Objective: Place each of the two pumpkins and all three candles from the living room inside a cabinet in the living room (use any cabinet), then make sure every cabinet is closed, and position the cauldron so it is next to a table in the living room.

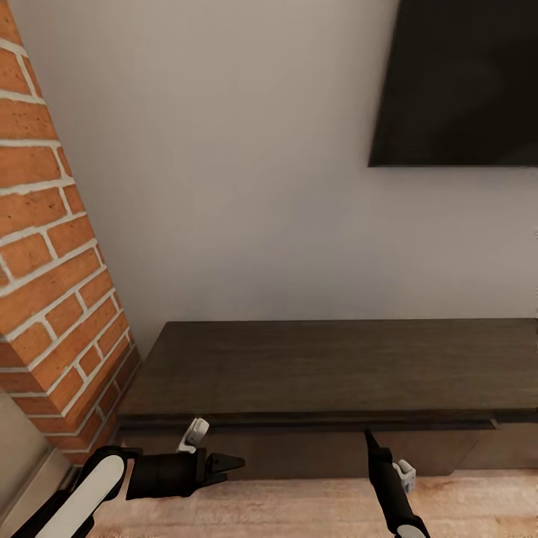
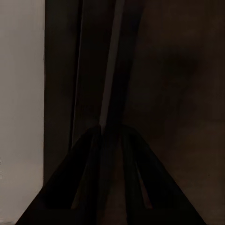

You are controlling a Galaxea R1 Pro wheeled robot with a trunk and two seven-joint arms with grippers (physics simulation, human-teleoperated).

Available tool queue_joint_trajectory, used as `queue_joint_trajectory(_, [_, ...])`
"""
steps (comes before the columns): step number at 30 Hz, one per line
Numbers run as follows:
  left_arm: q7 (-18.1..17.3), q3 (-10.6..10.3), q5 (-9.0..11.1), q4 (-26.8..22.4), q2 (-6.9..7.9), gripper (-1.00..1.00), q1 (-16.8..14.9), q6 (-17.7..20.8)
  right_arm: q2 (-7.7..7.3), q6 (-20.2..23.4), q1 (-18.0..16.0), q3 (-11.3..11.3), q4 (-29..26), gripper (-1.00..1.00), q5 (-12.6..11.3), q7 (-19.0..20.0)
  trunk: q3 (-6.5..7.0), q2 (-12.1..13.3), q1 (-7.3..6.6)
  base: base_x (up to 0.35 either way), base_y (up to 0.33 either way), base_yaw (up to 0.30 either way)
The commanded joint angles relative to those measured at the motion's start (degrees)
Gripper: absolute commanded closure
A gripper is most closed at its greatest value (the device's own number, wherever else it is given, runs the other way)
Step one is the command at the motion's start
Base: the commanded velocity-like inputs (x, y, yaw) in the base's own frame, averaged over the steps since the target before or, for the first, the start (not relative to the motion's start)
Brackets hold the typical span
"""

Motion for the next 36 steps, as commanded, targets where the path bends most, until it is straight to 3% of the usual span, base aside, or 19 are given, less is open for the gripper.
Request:
queue_joint_trajectory(1, [-0.5, -0.1, -0.5, 0.0, 0.04, -1.0, 0.0, 0.0, -0.01, -0.2, -0.1, 0.2, -0.6, 1.0, 0.0, 1.2, -0.04, 0.0, -0.04, -0.185, 0.0, 0.0])
queue_joint_trajectory(36, [-0.5, -0.1, -0.5, 0.0, -0.03, -1.0, 0.0, 0.0, 0.0, -0.2, -0.1, 0.2, -0.6, 1.0, 0.0, 1.2, -0.04, 0.0, -0.04, -0.202, 0.0, 0.0])
